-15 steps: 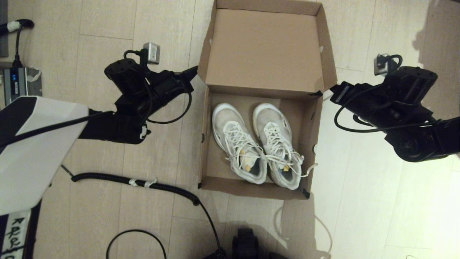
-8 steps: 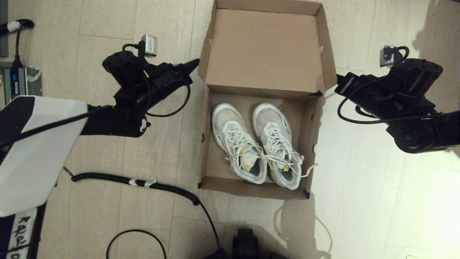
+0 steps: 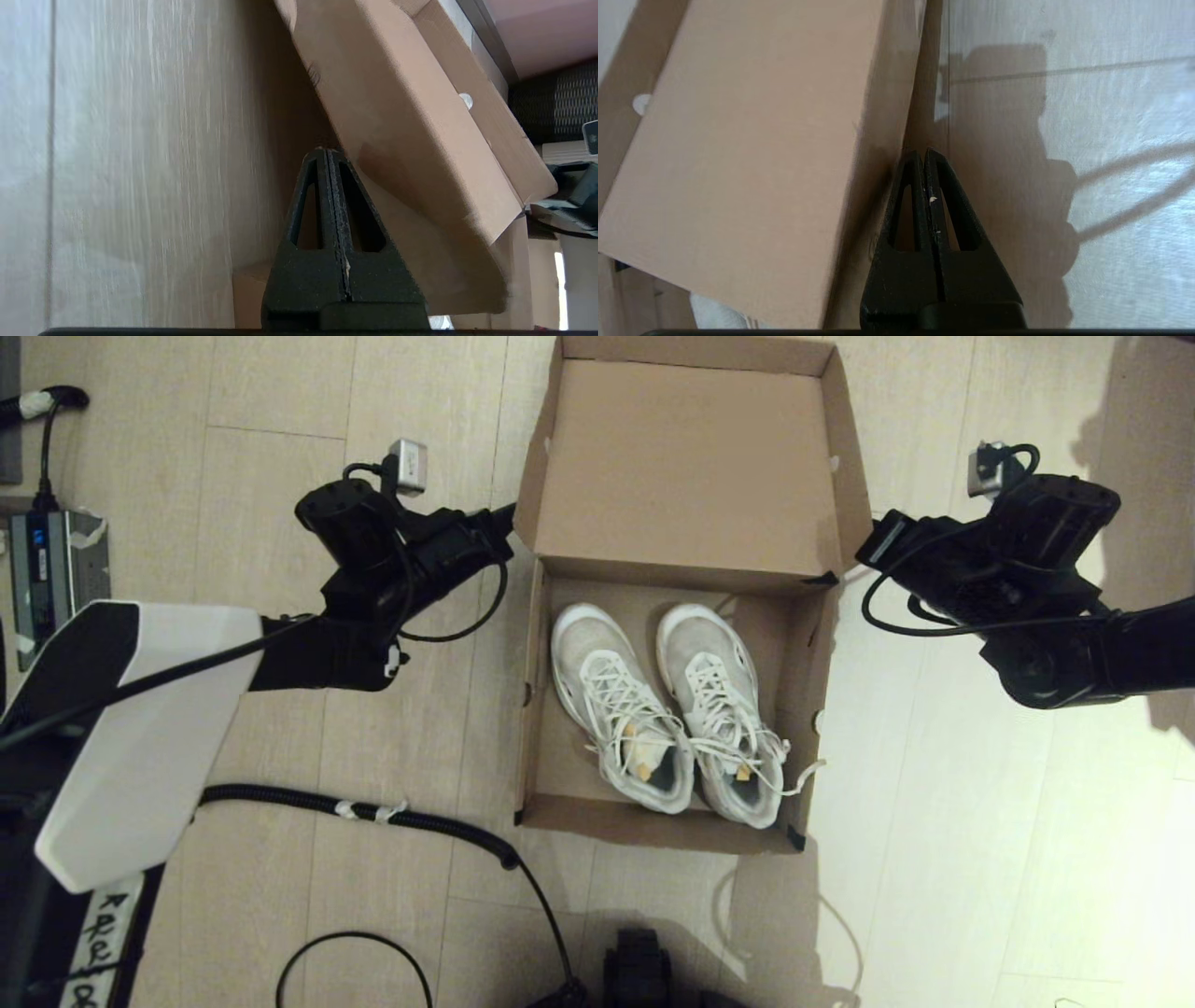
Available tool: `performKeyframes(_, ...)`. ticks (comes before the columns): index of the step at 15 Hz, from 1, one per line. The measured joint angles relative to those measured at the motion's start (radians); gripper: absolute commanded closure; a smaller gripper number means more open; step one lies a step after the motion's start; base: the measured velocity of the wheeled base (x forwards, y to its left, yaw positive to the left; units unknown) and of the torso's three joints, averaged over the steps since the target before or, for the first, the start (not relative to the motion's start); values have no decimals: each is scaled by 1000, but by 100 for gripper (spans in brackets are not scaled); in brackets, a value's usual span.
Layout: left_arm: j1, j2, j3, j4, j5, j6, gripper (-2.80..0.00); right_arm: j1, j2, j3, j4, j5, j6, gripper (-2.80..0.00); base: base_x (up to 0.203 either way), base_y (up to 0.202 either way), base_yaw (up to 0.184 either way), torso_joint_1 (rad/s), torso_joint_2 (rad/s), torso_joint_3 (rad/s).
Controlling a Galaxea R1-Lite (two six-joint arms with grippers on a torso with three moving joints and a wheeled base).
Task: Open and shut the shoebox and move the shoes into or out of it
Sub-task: Close the shoe box
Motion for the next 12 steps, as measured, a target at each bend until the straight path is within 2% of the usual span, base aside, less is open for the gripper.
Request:
performKeyframes(7, -10, -2, -2, 0, 2, -39, 0, 14, 11, -32, 33, -3, 26, 0, 0, 0, 0, 0, 0, 0)
performKeyframes(12, -17, -18, -3, 0, 2, -45, 0, 14, 4, -54, 44, -6, 27, 0, 0, 0, 0, 0, 0, 0)
